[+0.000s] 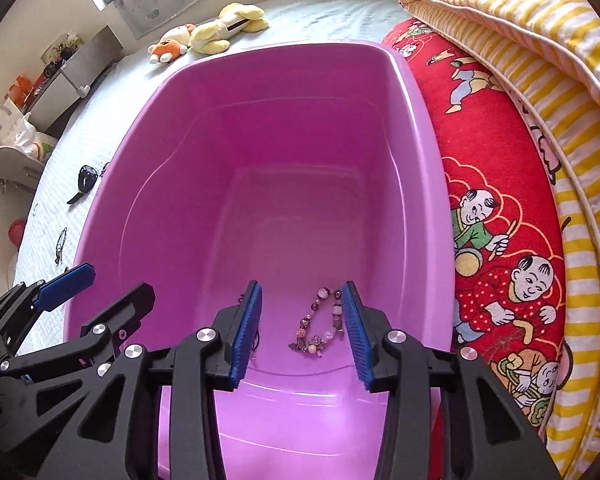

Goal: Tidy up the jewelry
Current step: 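Open right tool dropping the bracelet while left tool releases the necklace into the tub, then withdraw both open tools from the tub back over the bed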

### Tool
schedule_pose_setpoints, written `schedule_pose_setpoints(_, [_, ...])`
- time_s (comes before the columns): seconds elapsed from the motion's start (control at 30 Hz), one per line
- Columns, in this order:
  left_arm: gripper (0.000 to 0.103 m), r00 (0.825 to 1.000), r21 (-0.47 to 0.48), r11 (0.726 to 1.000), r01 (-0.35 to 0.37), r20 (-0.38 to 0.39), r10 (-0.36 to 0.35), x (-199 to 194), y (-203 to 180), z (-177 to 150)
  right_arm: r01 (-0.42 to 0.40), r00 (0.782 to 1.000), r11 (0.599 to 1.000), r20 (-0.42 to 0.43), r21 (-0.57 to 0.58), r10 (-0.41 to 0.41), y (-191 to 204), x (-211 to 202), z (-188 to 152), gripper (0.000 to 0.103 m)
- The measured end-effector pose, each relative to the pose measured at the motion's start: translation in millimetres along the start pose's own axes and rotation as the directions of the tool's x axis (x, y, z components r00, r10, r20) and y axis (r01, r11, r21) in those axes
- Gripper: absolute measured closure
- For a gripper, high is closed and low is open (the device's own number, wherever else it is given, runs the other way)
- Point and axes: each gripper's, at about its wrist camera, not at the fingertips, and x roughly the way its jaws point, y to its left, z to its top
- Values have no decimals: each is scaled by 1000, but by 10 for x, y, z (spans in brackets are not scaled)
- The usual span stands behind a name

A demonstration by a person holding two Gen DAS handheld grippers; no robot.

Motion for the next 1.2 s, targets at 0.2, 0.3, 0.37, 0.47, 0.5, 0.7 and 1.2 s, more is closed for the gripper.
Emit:
schedule_pose_setpoints(0.2, [34, 1000, 9, 1000, -14, 9, 14, -123, 20, -16, -10, 1000, 1000, 1, 4, 10, 16, -96, -32, 56])
schedule_pose_setpoints(0.3, [31, 1000, 2, 1000, -19, 24, 18, -241, 61, -9, -21, 1000, 1000, 3, 10, 21, 24, -183, -50, 55])
schedule_pose_setpoints(0.37, [31, 999, -3, 1000, -26, 31, 26, -319, 95, 5, -30, 1000, 999, 3, 17, 30, 31, -248, -54, 53])
schedule_pose_setpoints(0.47, [30, 999, -18, 999, -34, 38, 35, -435, 158, 21, -41, 999, 999, 7, 23, 40, 56, -379, -60, 51])
schedule_pose_setpoints(0.5, [29, 998, -24, 999, -37, 40, 38, -476, 182, 25, -42, 999, 999, 13, 23, 42, 65, -421, -64, 50])
schedule_pose_setpoints(0.7, [23, 998, -66, 997, -26, 53, 30, -748, 375, 21, -61, 998, 998, 16, 14, 61, 227, -654, -115, 44])
schedule_pose_setpoints(1.2, [14, 993, -216, 973, -81, 63, 97, -1363, 1432, -337, -159, 987, 978, -6, -136, 159, 1189, -906, -225, 38])
